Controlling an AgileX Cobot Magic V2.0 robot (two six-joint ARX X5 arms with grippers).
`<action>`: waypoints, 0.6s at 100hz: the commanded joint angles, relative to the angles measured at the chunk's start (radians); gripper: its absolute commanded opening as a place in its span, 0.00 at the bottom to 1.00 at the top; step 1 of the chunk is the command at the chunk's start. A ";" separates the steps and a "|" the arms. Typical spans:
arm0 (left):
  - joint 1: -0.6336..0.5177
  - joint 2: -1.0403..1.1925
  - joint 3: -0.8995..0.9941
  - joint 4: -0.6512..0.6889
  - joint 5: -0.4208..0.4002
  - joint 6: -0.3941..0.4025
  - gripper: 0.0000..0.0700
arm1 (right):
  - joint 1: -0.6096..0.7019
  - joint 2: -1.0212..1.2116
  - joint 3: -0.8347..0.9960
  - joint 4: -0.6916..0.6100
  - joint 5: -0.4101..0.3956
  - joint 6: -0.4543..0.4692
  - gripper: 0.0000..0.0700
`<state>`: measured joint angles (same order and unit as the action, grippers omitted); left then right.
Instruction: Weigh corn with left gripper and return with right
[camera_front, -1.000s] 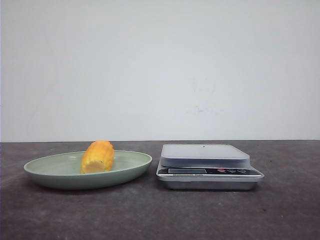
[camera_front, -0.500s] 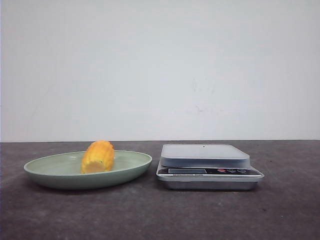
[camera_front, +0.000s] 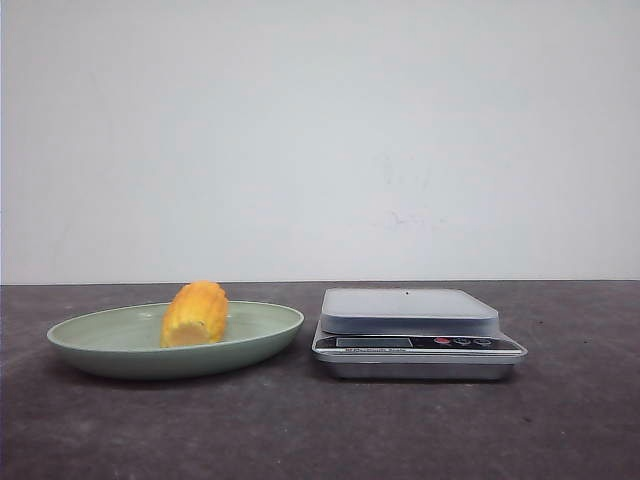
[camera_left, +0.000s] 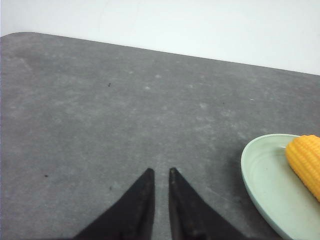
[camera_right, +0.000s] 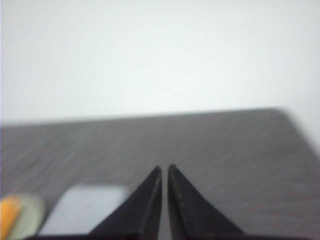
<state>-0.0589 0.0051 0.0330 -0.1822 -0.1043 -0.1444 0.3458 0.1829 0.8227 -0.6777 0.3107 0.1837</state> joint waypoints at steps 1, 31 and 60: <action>0.002 -0.002 -0.016 -0.006 0.000 0.013 0.03 | -0.071 -0.028 -0.060 0.059 -0.010 -0.020 0.02; 0.002 -0.002 -0.016 -0.006 0.000 0.013 0.03 | -0.213 -0.175 -0.529 0.431 -0.204 -0.049 0.02; 0.002 -0.002 -0.016 -0.006 0.000 0.013 0.03 | -0.213 -0.179 -0.751 0.517 -0.201 -0.114 0.02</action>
<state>-0.0589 0.0051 0.0330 -0.1822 -0.1043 -0.1444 0.1333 0.0071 0.0883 -0.1745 0.1074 0.0986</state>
